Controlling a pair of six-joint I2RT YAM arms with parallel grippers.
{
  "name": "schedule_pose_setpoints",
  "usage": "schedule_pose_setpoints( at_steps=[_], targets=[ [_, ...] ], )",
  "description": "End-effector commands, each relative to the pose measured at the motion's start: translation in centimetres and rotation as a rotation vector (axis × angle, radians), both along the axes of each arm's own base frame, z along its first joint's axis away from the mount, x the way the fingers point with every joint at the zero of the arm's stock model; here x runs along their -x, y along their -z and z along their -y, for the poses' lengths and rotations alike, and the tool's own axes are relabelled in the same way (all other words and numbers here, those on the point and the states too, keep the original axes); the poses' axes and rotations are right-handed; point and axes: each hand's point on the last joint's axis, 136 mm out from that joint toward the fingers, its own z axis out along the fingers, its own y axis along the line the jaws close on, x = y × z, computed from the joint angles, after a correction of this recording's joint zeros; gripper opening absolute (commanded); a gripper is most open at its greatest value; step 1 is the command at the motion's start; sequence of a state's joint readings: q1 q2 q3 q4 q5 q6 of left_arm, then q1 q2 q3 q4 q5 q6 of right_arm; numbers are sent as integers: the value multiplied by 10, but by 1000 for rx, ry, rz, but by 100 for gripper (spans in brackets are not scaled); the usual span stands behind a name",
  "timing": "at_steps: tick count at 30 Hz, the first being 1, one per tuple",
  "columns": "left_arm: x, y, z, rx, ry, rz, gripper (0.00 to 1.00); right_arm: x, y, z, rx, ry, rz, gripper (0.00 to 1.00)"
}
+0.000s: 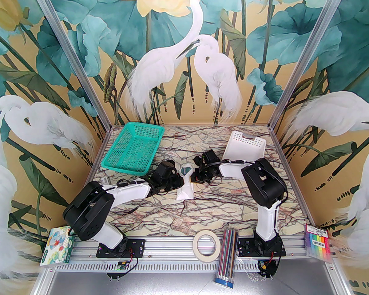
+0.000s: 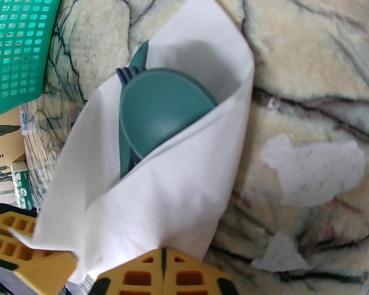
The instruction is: Place the utensils on the paper napkin and roll it up
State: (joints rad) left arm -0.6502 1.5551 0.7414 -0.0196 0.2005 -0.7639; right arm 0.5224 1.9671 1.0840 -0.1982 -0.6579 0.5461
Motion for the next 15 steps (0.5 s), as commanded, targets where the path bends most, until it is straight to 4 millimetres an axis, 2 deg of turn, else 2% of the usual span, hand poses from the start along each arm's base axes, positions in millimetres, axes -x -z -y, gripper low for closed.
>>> schedule_pose_setpoints(
  at_steps=[1, 8, 15],
  targets=[
    [0, -7, -1, -15, 10, 12, 14, 0, 5, -3, 12, -21, 4, 6],
    [-5, -19, 18, 67, 42, 18, 14, 1, 4, -7, 10, -25, 2, 6],
    [-8, -20, 23, 95, 25, 5, 14, 3, 5, -7, 11, -29, -2, 6]
  ],
)
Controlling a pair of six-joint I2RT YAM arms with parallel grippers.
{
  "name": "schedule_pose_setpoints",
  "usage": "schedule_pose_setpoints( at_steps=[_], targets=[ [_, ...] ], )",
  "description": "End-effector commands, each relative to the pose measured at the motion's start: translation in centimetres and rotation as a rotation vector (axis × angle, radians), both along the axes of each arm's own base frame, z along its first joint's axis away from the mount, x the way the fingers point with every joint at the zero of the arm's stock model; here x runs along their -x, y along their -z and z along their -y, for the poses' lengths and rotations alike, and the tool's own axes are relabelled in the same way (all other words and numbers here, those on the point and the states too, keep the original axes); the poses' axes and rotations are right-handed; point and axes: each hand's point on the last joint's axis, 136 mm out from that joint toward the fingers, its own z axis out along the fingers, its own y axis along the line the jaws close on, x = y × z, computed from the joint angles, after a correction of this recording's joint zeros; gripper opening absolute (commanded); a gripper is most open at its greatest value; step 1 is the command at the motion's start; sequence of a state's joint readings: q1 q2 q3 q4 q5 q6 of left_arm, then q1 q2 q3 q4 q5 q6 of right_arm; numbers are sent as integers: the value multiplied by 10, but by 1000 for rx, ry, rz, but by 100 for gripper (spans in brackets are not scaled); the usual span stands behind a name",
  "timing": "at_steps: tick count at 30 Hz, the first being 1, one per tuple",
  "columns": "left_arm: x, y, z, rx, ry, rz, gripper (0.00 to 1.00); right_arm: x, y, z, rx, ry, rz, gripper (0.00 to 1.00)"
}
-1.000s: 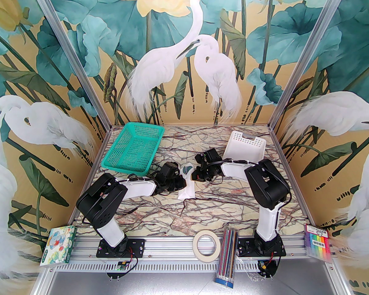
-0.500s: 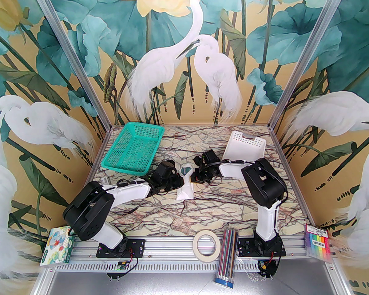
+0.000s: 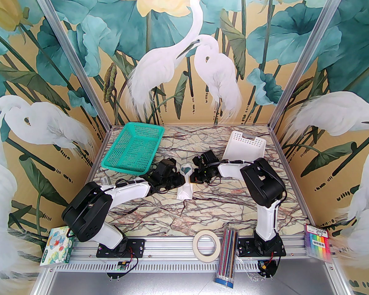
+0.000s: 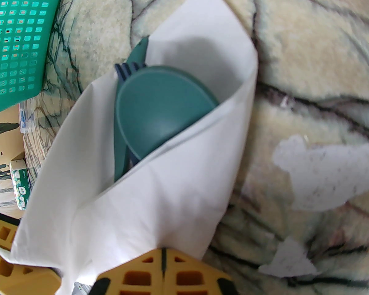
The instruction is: Place the utensils on the paper napkin and roll it up
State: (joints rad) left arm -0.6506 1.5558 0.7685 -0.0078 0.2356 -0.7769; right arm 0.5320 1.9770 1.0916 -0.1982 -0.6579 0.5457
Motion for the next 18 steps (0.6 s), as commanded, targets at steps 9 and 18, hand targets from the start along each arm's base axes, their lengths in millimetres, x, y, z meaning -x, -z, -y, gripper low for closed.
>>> schedule_pose_setpoints(
  at_steps=[9, 18],
  targets=[
    [-10, 3, 29, 121, -6, -51, 12, 2, 3, -6, 5, -19, -1, 6],
    [-5, 38, 20, 85, -66, -145, 10, -4, -26, -13, -70, -1, 32, 6]
  ],
)
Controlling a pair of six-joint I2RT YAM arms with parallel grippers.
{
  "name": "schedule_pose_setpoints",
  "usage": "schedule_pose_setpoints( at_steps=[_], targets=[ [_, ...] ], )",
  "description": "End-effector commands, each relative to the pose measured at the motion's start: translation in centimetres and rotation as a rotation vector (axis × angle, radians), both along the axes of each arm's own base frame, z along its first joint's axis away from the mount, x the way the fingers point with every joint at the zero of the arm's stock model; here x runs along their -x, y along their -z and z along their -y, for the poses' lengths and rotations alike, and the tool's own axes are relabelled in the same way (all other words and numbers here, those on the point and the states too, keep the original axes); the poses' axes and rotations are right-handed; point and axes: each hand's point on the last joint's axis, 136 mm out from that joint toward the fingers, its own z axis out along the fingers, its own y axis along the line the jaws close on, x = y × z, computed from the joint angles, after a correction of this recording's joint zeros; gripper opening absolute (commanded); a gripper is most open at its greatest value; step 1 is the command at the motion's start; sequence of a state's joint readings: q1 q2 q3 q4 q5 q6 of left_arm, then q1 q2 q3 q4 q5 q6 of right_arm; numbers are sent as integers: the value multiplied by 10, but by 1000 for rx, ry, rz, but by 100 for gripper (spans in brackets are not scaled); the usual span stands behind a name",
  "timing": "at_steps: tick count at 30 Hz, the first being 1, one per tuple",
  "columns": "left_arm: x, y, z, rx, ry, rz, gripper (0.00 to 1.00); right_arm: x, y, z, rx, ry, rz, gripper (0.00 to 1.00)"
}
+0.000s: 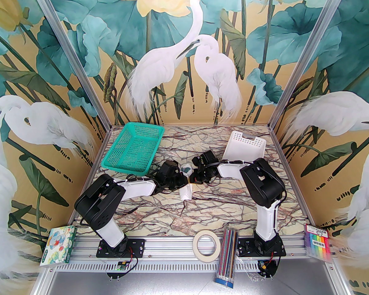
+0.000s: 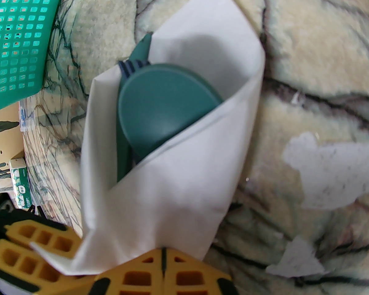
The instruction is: Place the utensils on the paper napkin and roll it up
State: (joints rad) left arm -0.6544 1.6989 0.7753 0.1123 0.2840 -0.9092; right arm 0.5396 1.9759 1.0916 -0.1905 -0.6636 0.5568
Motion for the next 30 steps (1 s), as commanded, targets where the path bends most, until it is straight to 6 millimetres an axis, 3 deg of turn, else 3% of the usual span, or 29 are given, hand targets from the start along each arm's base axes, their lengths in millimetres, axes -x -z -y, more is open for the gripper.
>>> schedule_pose_setpoints(
  at_steps=[1, 5, 9, 14, 18, 30],
  targets=[
    [2, 11, 3, 9, -18, -42, 9, -8, -31, -8, -70, 10, 47, 6],
    [5, 20, -1, -2, -33, -60, 8, -11, -53, 3, -93, 40, 77, 6],
    [6, 22, -3, -9, -36, -61, 8, 3, -55, 16, -72, 40, 66, 6],
    [6, 23, -3, -12, -34, -59, 8, 27, -43, 25, -73, 31, 23, 6],
    [6, 23, -3, -12, -32, -60, 8, 42, -35, 17, -82, 3, -5, 6],
    [8, 25, -7, -28, -35, -59, 8, 60, -15, 5, -79, -17, -52, 5]
  ],
)
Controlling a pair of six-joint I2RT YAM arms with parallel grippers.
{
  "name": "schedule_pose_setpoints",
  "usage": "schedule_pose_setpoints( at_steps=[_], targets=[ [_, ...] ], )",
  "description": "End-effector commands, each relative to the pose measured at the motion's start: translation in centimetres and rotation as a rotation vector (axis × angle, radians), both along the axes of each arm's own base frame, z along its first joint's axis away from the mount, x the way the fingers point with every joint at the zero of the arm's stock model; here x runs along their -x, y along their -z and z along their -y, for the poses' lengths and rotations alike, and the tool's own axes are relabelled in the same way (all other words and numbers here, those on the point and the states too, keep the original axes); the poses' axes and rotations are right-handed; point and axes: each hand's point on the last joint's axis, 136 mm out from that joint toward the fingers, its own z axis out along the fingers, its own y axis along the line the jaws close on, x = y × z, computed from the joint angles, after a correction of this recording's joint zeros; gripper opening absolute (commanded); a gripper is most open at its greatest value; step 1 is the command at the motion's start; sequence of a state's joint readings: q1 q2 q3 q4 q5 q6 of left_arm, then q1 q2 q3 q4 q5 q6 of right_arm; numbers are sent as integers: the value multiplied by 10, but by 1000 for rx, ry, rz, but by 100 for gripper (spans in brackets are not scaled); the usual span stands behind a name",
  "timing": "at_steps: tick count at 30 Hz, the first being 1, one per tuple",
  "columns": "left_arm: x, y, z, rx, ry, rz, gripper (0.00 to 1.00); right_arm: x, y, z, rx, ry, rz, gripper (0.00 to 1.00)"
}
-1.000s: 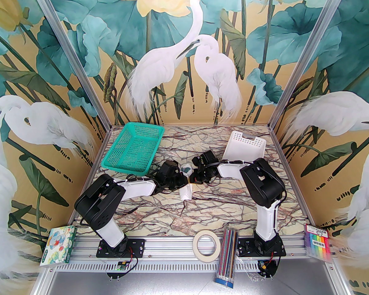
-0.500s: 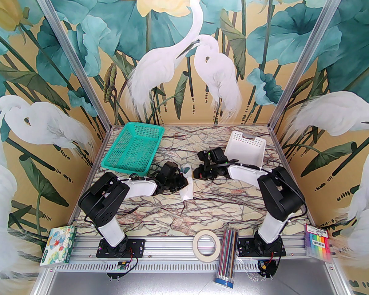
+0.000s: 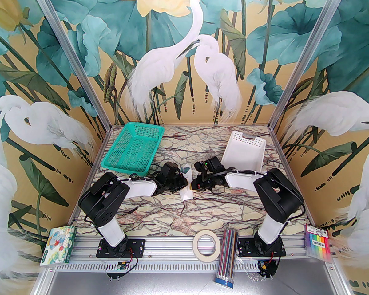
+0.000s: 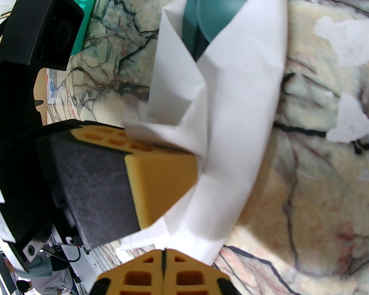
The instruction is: Place the utensils on the paper napkin and roll it up
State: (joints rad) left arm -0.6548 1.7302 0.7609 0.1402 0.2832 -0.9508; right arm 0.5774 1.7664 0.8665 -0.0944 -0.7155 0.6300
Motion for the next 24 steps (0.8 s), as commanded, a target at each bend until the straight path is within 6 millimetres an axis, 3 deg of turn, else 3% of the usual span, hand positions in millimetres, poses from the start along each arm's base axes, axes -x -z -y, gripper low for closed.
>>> schedule_pose_setpoints(
  at_steps=[1, 12, 24],
  targets=[
    [5, 11, -5, -30, -4, -17, 8, 10, 15, -2, 8, -6, -48, 6],
    [4, 8, -4, -24, -2, -9, 8, 23, 36, 4, 55, -4, -84, 6],
    [0, -41, -2, 13, 7, 78, 8, 27, 59, 16, 149, -7, -108, 6]
  ],
)
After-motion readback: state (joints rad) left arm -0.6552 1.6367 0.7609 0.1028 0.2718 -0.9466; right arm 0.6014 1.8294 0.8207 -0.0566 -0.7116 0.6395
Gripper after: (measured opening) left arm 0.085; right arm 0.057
